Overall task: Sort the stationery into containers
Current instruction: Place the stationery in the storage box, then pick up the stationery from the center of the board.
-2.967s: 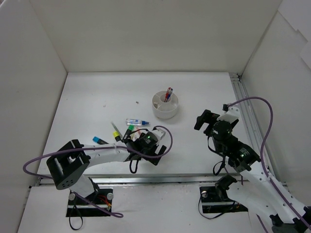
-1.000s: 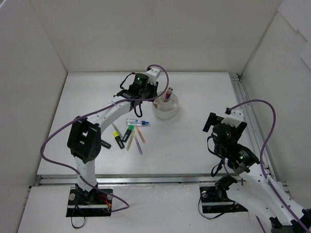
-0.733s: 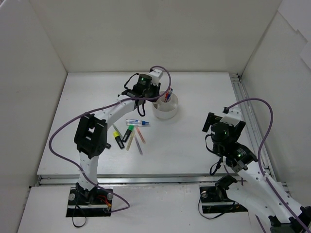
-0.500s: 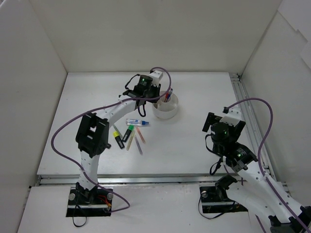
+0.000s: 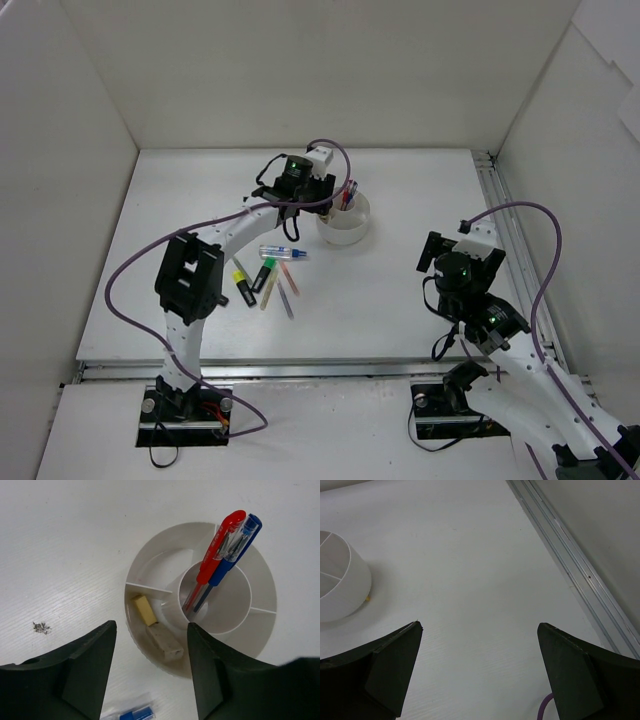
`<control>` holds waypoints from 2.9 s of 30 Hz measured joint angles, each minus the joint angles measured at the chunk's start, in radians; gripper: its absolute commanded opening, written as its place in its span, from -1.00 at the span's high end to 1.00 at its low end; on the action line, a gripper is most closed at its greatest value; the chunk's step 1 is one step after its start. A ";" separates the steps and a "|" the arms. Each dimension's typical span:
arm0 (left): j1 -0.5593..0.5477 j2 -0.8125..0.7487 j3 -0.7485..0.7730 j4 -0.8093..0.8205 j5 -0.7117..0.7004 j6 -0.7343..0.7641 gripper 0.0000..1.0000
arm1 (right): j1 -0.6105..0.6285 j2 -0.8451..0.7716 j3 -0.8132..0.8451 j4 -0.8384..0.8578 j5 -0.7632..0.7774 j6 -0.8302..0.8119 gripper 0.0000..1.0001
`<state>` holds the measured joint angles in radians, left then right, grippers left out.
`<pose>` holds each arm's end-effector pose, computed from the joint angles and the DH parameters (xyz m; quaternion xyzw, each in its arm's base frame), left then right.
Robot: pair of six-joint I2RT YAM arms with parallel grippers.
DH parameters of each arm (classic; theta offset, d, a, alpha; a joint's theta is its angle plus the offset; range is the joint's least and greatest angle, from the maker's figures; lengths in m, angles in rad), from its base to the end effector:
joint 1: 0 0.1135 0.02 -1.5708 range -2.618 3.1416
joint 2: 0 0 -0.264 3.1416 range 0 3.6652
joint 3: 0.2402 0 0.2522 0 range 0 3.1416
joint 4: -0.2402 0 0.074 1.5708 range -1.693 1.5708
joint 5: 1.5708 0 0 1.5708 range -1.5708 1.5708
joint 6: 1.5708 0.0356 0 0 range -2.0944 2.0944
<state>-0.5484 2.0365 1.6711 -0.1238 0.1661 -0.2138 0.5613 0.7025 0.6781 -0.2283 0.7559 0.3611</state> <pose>0.4109 -0.2579 0.2666 0.1844 0.8353 -0.2568 0.4498 0.1498 0.0653 0.3131 0.1514 0.7537 -0.0080 0.6395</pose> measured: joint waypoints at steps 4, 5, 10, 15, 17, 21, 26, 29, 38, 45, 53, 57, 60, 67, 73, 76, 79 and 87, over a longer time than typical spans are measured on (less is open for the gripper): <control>-0.002 -0.040 -0.039 0.007 0.006 0.002 -0.76 | 0.000 -0.001 0.000 0.000 -0.022 -0.014 -0.96; -0.002 -0.055 -0.050 0.010 0.008 0.007 -0.93 | 0.000 -0.002 0.000 0.000 -0.030 -0.019 -0.96; -0.007 -0.179 -0.133 0.018 0.010 0.009 -1.00 | 0.000 -0.013 0.000 0.000 -0.105 -0.043 -0.96; -0.013 -0.415 -0.311 0.035 -0.023 -0.013 -1.00 | -0.004 0.016 0.011 0.000 -0.216 -0.087 -0.96; -0.014 -0.547 -0.412 0.038 -0.058 -0.038 -0.99 | -0.003 0.058 0.026 0.000 -0.261 -0.104 -0.96; -0.007 -0.821 -0.596 -0.008 -0.187 -0.111 -0.99 | 0.034 0.196 0.068 0.008 -0.337 -0.129 -0.96; 0.011 -1.047 -0.750 -0.126 -0.341 -0.232 -1.00 | 0.141 0.442 0.161 0.064 -0.421 -0.178 -0.96; 0.018 -1.114 -0.817 -0.212 -0.406 -0.298 -0.99 | 0.187 0.613 0.272 0.092 -0.483 -0.226 -0.96; 0.027 -1.251 -0.907 -0.378 -0.487 -0.404 -0.99 | 0.254 1.037 0.566 0.153 -0.669 -0.417 -0.95; 0.027 -1.264 -0.911 -0.397 -0.481 -0.406 -0.99 | 0.266 1.250 0.724 0.122 -0.773 -0.631 -0.92; 0.027 -1.280 -0.914 -0.396 -0.478 -0.388 -0.99 | 0.223 1.369 0.829 0.087 -0.881 -0.772 -0.79; 0.027 -1.277 -0.914 -0.396 -0.478 -0.370 -0.99 | 0.179 1.423 0.877 0.072 -0.943 -0.802 -0.67; 0.027 -1.258 -0.914 -0.396 -0.480 -0.357 -1.00 | 0.161 1.464 0.916 0.060 -0.979 -0.816 -0.65; 0.027 -1.210 -0.907 -0.394 -0.481 -0.335 -0.99 | 0.160 1.505 0.969 0.050 -1.034 -0.845 -0.12; 0.027 -1.195 -0.901 -0.393 -0.481 -0.320 -0.99 | 0.159 1.505 0.968 0.035 -1.063 -0.858 0.30; 0.027 -1.193 -0.900 -0.393 -0.481 -0.316 -1.00 | 0.157 1.505 0.968 0.034 -1.077 -0.861 0.52; 0.027 -1.190 -0.894 -0.392 -0.481 -0.314 -0.99 | 0.154 1.504 0.966 0.034 -1.088 -0.859 0.74; 0.027 -1.176 -0.886 -0.368 -0.448 -0.300 -0.99 | 0.158 1.396 0.865 0.021 -1.104 -0.850 1.00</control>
<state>-0.5209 0.8608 0.7853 -0.4919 -0.2821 -0.5140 0.7193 2.0987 1.5429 -0.2077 -0.3481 -0.4885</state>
